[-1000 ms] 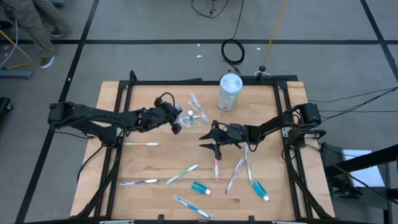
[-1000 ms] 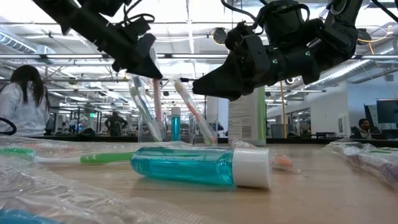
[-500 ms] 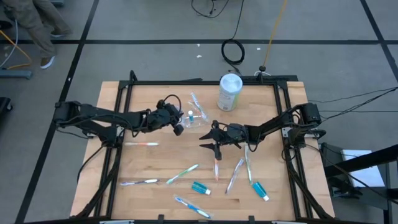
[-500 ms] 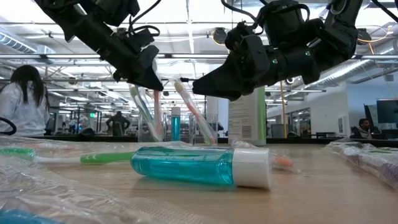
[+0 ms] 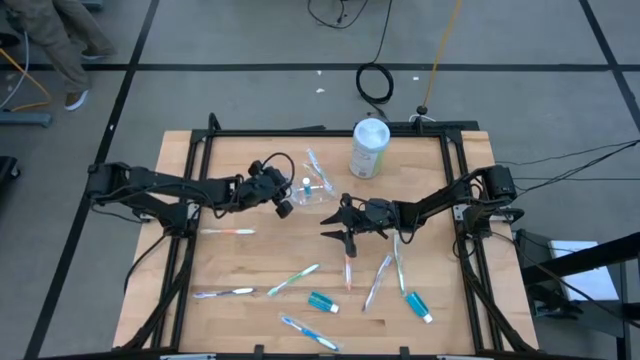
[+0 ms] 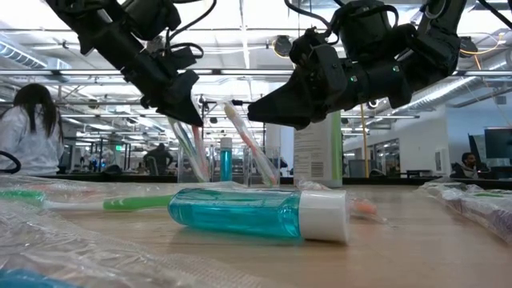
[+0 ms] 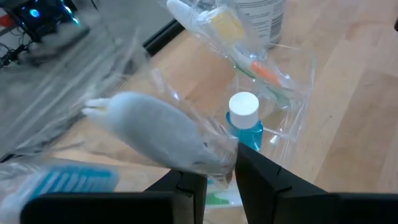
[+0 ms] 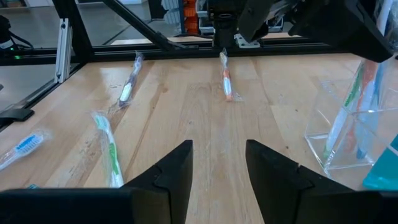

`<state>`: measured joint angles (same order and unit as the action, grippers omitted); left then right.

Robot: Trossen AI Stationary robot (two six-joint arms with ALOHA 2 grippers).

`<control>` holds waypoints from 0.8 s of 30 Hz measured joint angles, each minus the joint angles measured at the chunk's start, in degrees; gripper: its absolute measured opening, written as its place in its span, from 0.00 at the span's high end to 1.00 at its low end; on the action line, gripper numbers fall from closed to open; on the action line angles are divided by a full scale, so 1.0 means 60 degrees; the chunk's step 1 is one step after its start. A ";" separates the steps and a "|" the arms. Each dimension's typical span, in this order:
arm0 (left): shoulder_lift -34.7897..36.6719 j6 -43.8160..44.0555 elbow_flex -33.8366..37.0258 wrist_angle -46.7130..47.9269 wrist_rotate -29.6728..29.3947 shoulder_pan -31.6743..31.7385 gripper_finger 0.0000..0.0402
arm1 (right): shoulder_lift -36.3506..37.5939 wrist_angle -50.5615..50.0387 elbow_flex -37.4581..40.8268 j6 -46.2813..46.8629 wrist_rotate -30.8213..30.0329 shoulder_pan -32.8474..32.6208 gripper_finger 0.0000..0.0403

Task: Pick & Place toothbrushing station
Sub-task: Put the orange toothbrush into the transparent organizer

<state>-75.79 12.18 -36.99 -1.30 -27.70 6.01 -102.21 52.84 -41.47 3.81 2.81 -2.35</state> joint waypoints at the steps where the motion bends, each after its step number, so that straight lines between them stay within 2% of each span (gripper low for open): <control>1: 0.0000 0.0001 0.0000 0.0000 0.0018 0.0019 0.79 | 0.0000 0.0003 0.0000 0.0000 0.0000 0.0000 0.65; 19: 0.0007 -0.0486 0.0000 0.0335 0.0429 0.0505 0.79 | 0.0000 0.0003 0.0000 0.0000 0.0000 0.0000 0.65; 24: 0.0007 -0.1037 0.0000 0.0132 0.1179 0.0513 0.79 | 0.0000 0.0002 0.0000 0.0000 0.0000 0.0000 0.65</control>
<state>-75.75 5.96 -36.99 -0.51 -20.63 9.08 -102.21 52.86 -41.47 3.81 2.81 -2.35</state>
